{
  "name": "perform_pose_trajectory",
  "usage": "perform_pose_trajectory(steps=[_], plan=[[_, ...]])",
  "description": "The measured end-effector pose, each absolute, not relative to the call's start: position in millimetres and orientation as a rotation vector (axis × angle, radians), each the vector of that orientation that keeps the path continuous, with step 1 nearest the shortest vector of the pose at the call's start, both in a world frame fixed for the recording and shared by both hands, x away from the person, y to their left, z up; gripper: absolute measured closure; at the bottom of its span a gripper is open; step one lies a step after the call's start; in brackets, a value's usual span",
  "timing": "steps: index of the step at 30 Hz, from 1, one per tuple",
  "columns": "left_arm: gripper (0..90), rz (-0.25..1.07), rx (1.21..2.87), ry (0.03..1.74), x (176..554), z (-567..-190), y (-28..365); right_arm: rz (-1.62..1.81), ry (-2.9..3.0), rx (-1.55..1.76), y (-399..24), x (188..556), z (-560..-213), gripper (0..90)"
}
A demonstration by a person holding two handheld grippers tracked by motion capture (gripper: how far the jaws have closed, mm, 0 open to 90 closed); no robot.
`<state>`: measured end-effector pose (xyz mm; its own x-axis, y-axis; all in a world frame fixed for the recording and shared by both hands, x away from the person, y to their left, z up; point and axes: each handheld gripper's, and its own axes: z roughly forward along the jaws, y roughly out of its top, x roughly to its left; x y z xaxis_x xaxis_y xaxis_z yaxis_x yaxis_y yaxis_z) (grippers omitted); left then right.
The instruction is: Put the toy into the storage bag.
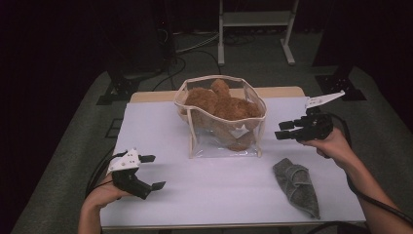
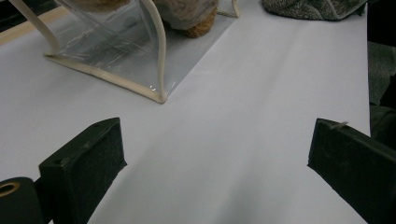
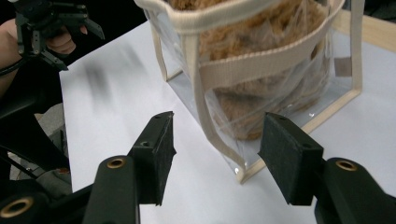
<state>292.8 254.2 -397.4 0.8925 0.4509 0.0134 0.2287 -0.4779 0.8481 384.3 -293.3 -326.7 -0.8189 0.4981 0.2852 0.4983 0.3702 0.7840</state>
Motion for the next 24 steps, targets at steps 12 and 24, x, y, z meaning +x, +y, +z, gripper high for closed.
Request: perform_pose_trajectory(steps=[12, 24], plan=[[3.1, 0.289, 2.089, 0.490, 293.2, -398.7, 252.7, -1.500, -2.554, -0.965, -298.4, 374.4, -346.5, 43.1], [3.1, 0.294, 2.093, 0.488, 293.9, -399.8, 249.0, -1.512, -2.510, -1.014, -307.7, 364.7, -366.6, 42.7]])
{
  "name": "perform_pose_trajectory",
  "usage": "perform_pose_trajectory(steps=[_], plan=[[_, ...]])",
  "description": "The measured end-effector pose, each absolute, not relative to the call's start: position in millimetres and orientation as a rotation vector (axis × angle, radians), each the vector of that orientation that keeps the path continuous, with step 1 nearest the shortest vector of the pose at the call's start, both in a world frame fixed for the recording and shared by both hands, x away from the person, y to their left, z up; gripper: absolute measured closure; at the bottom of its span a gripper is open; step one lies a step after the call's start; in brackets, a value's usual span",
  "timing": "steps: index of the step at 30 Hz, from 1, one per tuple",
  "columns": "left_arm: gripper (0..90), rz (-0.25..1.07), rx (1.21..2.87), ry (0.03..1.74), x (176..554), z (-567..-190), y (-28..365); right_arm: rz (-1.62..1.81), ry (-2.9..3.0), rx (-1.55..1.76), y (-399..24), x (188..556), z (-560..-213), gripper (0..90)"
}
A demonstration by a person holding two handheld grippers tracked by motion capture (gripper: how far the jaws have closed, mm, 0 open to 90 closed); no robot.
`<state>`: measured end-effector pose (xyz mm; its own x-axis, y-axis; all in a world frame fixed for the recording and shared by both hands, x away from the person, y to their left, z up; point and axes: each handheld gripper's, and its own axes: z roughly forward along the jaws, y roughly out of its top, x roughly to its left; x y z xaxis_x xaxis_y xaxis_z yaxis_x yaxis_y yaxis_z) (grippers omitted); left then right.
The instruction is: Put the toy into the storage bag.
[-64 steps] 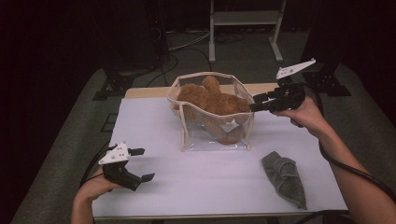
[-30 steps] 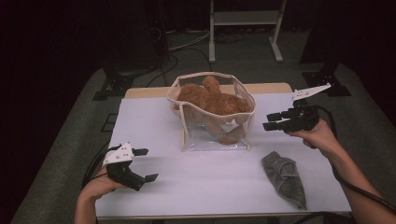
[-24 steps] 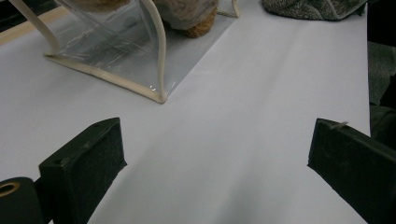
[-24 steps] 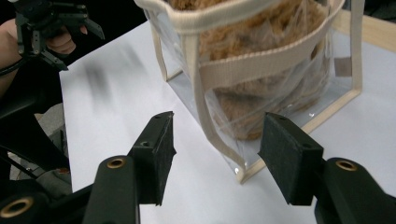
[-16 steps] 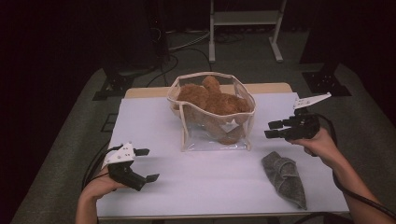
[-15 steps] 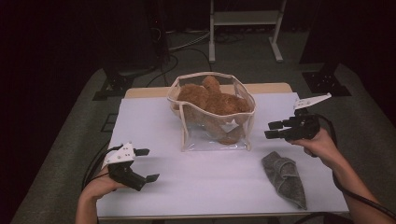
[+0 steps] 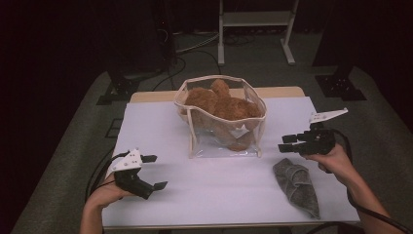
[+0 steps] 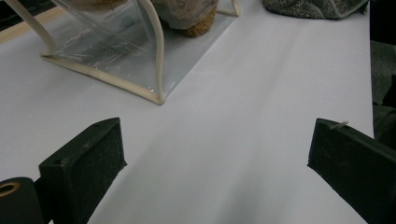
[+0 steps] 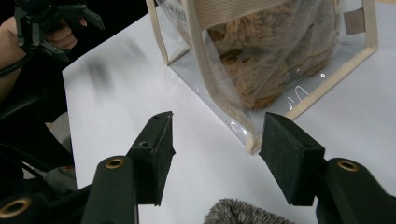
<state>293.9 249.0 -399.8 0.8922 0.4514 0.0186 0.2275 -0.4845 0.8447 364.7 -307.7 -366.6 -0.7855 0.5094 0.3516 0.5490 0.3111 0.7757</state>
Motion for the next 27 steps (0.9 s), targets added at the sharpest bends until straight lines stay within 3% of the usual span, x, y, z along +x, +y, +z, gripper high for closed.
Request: perform_pose_trajectory(steps=[27], plan=[[3.1, 0.340, 2.044, 0.506, 297.8, -401.9, 242.2, -1.521, -2.492, -1.059, -313.2, 345.9, -398.1, 39.6]])
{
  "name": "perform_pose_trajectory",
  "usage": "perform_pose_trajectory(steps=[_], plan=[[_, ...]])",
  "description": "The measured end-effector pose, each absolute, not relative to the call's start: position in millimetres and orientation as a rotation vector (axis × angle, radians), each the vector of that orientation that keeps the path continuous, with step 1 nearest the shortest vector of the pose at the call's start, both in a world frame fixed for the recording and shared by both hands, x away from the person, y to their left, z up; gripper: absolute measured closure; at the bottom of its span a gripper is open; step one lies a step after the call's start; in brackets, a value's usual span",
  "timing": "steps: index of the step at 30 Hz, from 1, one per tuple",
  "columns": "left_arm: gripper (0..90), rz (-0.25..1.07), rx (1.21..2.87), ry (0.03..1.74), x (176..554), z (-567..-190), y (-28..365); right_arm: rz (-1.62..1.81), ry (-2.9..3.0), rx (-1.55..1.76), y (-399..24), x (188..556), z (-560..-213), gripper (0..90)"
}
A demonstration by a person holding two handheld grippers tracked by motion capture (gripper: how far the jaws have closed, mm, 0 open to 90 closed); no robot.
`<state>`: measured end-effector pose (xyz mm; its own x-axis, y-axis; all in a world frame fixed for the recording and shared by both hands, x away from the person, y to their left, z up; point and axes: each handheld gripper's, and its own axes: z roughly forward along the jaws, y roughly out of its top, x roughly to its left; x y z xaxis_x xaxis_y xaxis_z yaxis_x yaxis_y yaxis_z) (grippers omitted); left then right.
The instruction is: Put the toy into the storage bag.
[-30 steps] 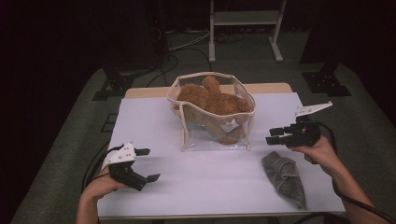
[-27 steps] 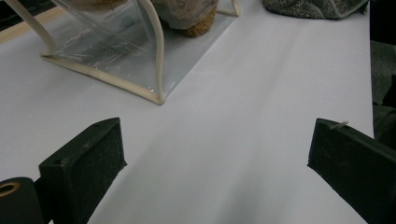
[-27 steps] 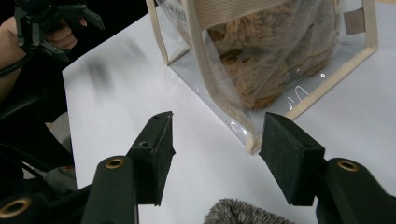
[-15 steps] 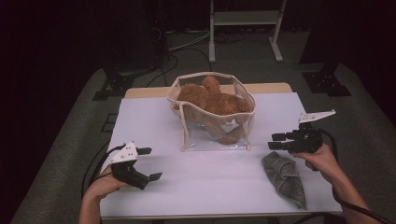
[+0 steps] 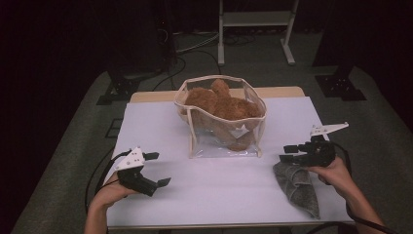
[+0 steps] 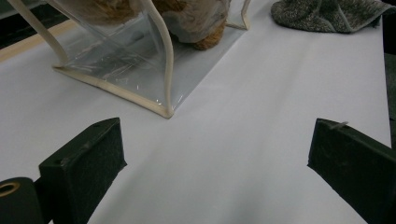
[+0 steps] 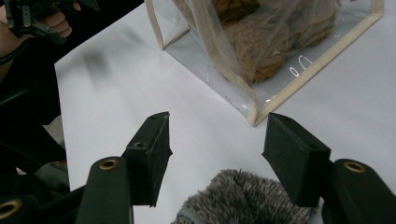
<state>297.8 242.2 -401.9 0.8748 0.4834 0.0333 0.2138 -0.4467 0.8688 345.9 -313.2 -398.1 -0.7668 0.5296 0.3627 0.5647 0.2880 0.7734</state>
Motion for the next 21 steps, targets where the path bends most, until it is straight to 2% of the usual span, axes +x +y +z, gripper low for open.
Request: perform_pose_trajectory(steps=[21], plan=[[3.1, 0.335, 2.041, 0.520, 300.9, -404.9, 238.3, -1.576, -2.444, -1.087, -318.0, 320.5, -425.9, 35.8]])
